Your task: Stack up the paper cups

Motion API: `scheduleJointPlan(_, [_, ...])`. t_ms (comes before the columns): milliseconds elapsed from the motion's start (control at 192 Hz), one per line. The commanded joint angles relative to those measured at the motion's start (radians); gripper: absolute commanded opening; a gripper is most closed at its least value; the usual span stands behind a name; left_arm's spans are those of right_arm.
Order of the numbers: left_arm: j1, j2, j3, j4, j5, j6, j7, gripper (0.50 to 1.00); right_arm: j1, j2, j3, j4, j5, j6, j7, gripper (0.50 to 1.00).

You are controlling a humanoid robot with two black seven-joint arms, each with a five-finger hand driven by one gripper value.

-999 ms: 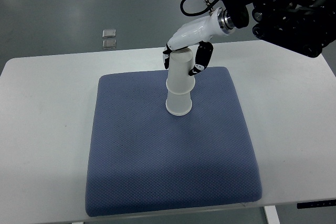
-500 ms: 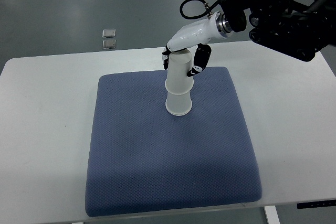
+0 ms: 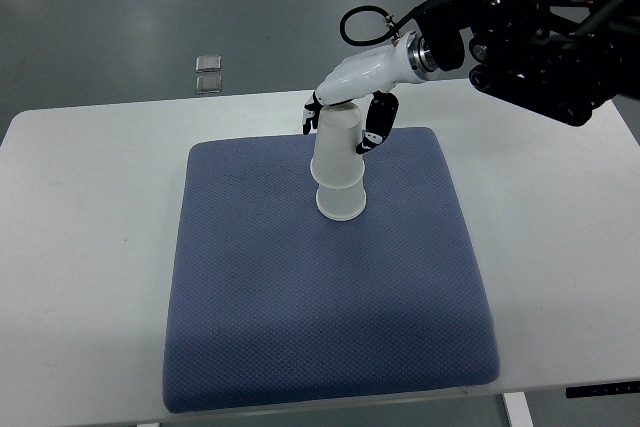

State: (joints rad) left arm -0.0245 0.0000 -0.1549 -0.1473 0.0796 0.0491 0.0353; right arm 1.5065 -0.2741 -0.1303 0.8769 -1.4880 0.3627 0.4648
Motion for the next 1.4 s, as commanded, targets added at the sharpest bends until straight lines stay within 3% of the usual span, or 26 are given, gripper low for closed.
scheduleJointPlan(0, [0.000, 0.000, 0.000, 0.000, 0.000, 0.000, 0.000, 1.000, -0.002, -0.001, 0.000, 0.001, 0.000, 0.001, 0.000, 0.852])
scheduleJointPlan(213, [0.000, 0.000, 0.000, 0.000, 0.000, 0.000, 0.000, 1.000, -0.002, -0.005, 0.001, -0.003, 0.000, 0.001, 0.000, 0.862])
scheduleJointPlan(271, [0.000, 0.000, 0.000, 0.000, 0.000, 0.000, 0.000, 1.000, -0.002, -0.008, 0.005, -0.010, 0.002, -0.002, 0.000, 0.897])
scheduleJointPlan(390, [0.000, 0.000, 0.000, 0.000, 0.000, 0.000, 0.000, 1.000, -0.009, -0.014, 0.029, -0.022, 0.006, -0.002, 0.002, 0.905])
scheduleJointPlan(588, [0.000, 0.000, 0.000, 0.000, 0.000, 0.000, 0.000, 1.000, -0.058, -0.025, 0.101, -0.104, 0.084, 0.005, 0.002, 0.913])
scheduleJointPlan(770, [0.000, 0.000, 0.000, 0.000, 0.000, 0.000, 0.000, 1.000, -0.109, -0.088, 0.138, -0.144, 0.235, -0.002, 0.005, 0.913])
scheduleJointPlan(1395, [0.003, 0.000, 0.000, 0.002, 0.000, 0.000, 0.000, 1.000, -0.318, -0.099, 0.385, -0.342, 0.922, -0.024, 0.000, 0.911])
